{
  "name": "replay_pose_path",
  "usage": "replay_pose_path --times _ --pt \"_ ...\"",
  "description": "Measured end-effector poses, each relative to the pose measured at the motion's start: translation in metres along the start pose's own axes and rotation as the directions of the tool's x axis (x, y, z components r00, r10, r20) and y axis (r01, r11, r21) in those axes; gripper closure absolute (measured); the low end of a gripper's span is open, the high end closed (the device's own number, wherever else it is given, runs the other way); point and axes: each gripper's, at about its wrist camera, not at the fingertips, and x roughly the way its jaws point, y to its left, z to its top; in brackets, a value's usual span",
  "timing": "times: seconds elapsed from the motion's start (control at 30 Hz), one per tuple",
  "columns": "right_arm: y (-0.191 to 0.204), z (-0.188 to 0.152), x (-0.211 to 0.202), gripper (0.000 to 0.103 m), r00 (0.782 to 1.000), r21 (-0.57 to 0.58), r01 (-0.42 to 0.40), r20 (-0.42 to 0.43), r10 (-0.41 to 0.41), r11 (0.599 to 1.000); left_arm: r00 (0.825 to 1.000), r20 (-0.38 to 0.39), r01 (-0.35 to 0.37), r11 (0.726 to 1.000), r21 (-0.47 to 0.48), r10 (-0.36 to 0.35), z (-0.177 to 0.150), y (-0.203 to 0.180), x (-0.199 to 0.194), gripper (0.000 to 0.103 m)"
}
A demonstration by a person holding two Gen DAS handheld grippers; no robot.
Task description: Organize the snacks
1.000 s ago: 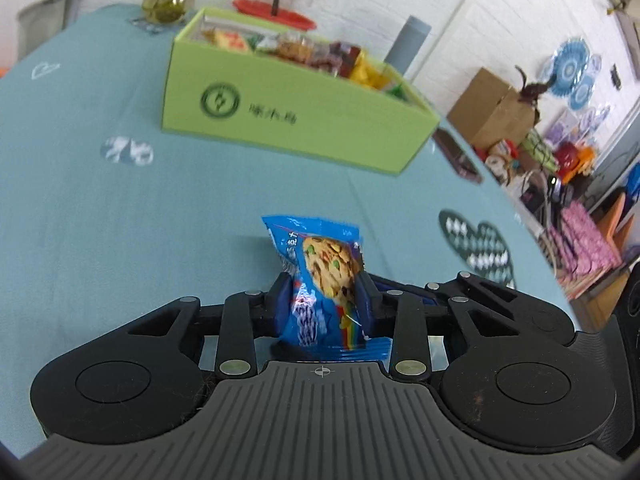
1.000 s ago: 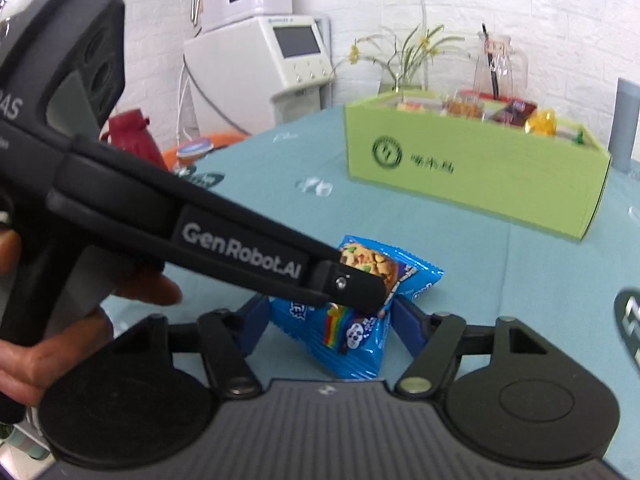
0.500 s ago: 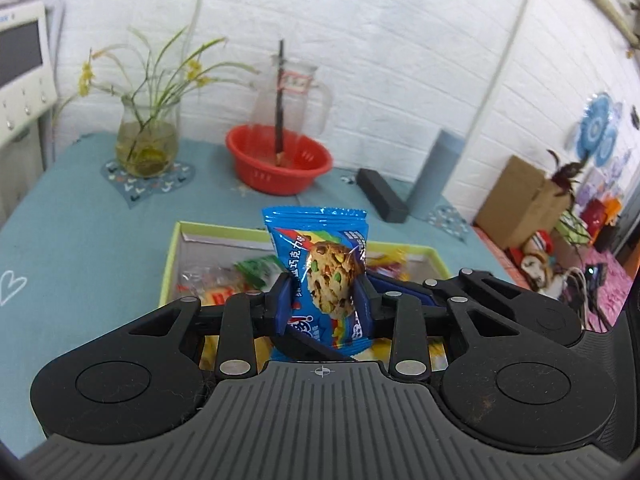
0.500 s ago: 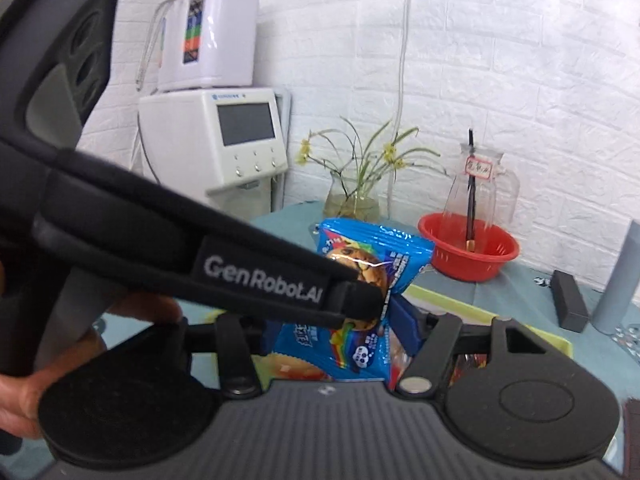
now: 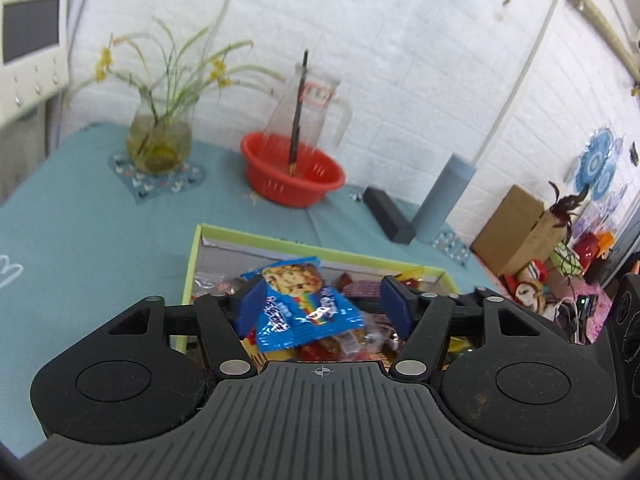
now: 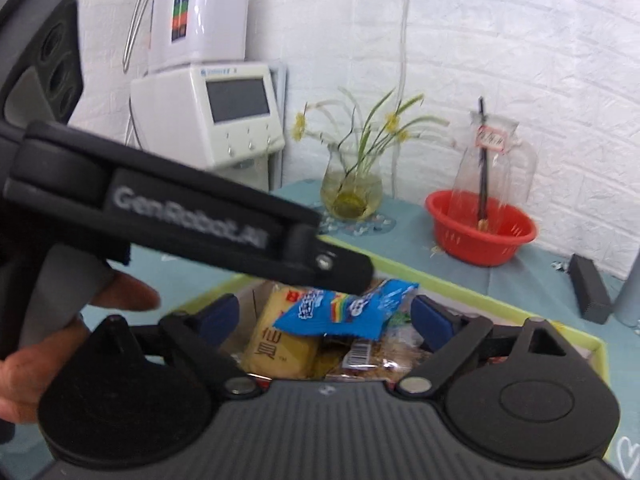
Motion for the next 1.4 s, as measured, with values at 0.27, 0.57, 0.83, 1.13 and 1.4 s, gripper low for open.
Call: replay_pose_path --times 0.27,0.57,0.83,1.13,1.4 --pt "-0.003 -0.028 -0.087 0.010 0.995 0.105 0.096 0.030 -0.100 0.990 0.996 0.072 -0.053 0.997 0.064 0.049 -0.039 -0.038 -0.073 0.042" --pt "0.015 -0.109 -0.190 0.010 0.968 0.311 0.241 -0.007 -0.251 0.919 0.986 0.022 -0.170 0.976 0.133 0.168 -0.142 -0.077 -0.116 0.029" --pt "0.053 -0.161 -0.265 0.010 0.913 0.427 0.380 -0.031 -0.407 0.821 0.976 0.020 -0.215 0.957 0.195 0.216 -0.211 -0.103 -0.162 0.032" --pt "0.113 -0.194 -0.309 0.010 0.898 0.432 0.413 -0.046 -0.438 0.802 0.967 0.075 -0.254 0.947 0.197 0.244 -0.260 -0.112 -0.219 0.030" --pt "0.145 -0.204 -0.353 0.010 0.889 0.416 0.403 0.035 -0.457 0.815 0.968 0.147 -0.234 0.944 0.234 0.204 -0.289 -0.127 -0.269 0.036"
